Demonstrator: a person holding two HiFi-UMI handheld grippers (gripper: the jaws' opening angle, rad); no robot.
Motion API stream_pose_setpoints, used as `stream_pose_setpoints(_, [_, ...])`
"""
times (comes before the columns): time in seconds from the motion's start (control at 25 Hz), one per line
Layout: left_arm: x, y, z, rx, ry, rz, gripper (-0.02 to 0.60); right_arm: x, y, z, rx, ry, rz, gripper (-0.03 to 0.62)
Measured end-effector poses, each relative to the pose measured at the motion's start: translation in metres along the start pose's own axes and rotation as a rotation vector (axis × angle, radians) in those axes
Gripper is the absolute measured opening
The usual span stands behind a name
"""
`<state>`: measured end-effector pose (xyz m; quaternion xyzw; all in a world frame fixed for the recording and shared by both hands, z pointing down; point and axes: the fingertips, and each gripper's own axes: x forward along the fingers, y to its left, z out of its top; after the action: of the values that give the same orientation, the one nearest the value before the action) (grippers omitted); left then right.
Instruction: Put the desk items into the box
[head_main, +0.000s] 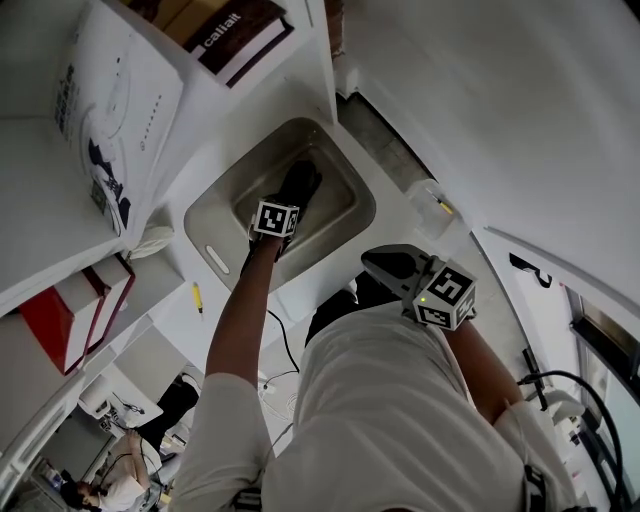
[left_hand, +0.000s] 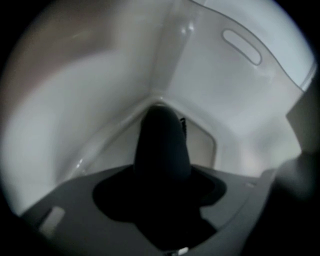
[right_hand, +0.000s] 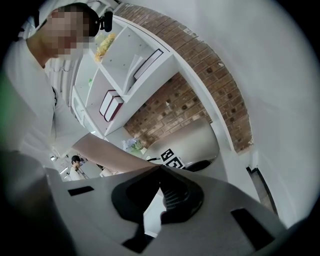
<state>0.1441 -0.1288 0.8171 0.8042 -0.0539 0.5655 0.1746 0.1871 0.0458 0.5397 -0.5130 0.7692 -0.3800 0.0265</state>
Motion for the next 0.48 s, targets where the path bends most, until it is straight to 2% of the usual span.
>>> stream_pose_setpoints(0.2, [-0.003, 0.000, 0.000, 0.056, 0.013, 0.036, 0.295, 0.010, 0.004, 0.000, -0.005, 0.019, 0.028, 0.000])
stream_pose_setpoints(0.32, [-0.009, -0.002, 0.008, 0.118, -0.019, 0.054, 0.296, 0.018, 0.010, 0.001, -0.015, 0.030, 0.051, 0.000])
stream_pose_setpoints(0.48, [-0.025, 0.002, 0.015, 0.109, -0.051, 0.058, 0.296, 0.030, 0.018, 0.007, -0.045, 0.047, 0.097, 0.000])
